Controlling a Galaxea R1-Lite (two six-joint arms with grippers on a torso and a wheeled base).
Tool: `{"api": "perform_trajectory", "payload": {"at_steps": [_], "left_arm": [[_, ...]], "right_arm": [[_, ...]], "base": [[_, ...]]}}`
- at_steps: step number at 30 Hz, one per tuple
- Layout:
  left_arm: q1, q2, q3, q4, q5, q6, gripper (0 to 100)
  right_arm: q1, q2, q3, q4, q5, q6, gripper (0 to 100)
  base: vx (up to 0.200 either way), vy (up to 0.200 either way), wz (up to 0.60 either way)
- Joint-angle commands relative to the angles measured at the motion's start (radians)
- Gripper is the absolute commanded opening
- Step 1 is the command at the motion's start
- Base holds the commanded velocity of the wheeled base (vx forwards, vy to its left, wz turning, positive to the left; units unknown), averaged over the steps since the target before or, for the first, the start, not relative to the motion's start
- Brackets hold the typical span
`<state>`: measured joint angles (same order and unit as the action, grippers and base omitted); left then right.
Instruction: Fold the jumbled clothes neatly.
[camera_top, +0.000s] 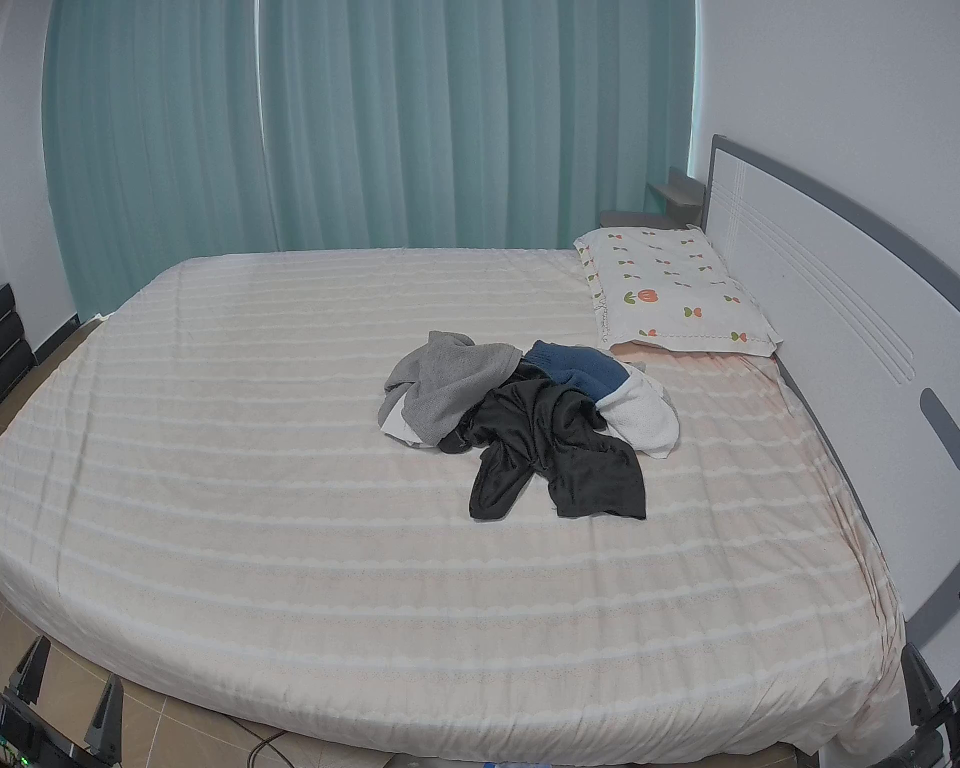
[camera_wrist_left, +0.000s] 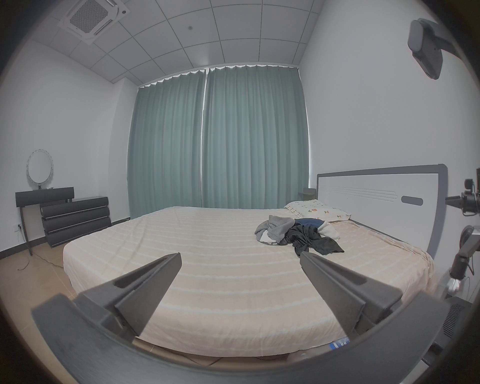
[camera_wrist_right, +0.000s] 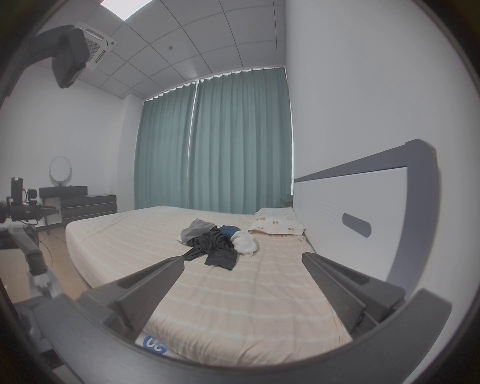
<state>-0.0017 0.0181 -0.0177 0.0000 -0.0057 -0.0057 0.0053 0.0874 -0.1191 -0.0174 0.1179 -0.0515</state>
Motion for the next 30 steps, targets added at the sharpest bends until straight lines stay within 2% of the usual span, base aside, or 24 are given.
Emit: {"api": "perform_trajectory", "payload": {"at_steps": [1, 4, 6, 8, 9, 11, 12, 13, 15, 17, 25, 30], "left_arm": [[0.000, -0.013, 0.018, 0.000, 0.000, 0.000, 100], [0.000, -0.013, 0.018, 0.000, 0.000, 0.000, 100], [0.000, -0.013, 0.018, 0.000, 0.000, 0.000, 100], [0.000, -0.013, 0.018, 0.000, 0.000, 0.000, 100], [0.000, -0.013, 0.018, 0.000, 0.001, 0.000, 100], [0.000, -0.013, 0.018, 0.000, 0.000, 0.000, 100], [0.000, -0.013, 0.018, 0.000, 0.000, 0.000, 100], [0.000, -0.013, 0.018, 0.000, 0.000, 0.000, 100], [0.000, -0.013, 0.018, 0.000, 0.000, 0.000, 100], [0.000, -0.013, 0.018, 0.000, 0.000, 0.000, 100], [0.000, -0.013, 0.018, 0.000, 0.000, 0.000, 100], [0.000, -0.013, 0.018, 0.000, 0.000, 0.000, 100]], "right_arm": [[0.015, 0.632, -0.165, -0.108, 0.092, 0.090, 100], [0.038, 0.727, -0.172, -0.176, 0.094, 0.110, 100], [0.111, 0.943, -0.177, -0.323, 0.083, 0.125, 100], [0.137, 1.085, -0.182, -0.409, 0.078, 0.130, 100], [0.140, 1.104, -0.183, -0.421, 0.078, 0.131, 100], [0.147, 1.310, -0.228, -0.527, 0.077, 0.162, 100], [0.147, 1.310, -0.228, -0.527, 0.077, 0.162, 100], [0.148, 1.440, -0.270, -0.598, 0.072, 0.205, 100], [0.148, 1.459, -0.277, -0.608, 0.071, 0.211, 100], [0.170, 1.666, -0.363, -0.723, 0.051, 0.297, 100], [0.242, 1.985, -0.602, -0.825, -0.124, 0.377, 100], [0.255, 2.148, -0.752, -0.839, -0.159, 0.397, 100]], "base": [[0.000, 0.000, 0.00], [0.000, 0.000, 0.00], [0.000, 0.000, 0.00], [0.000, 0.000, 0.00], [0.000, 0.000, 0.00], [0.000, 0.000, 0.00], [0.000, 0.000, 0.00], [0.000, 0.000, 0.00], [0.000, 0.000, 0.00], [0.000, 0.000, 0.00], [0.000, 0.000, 0.00], [0.000, 0.000, 0.00]]}}
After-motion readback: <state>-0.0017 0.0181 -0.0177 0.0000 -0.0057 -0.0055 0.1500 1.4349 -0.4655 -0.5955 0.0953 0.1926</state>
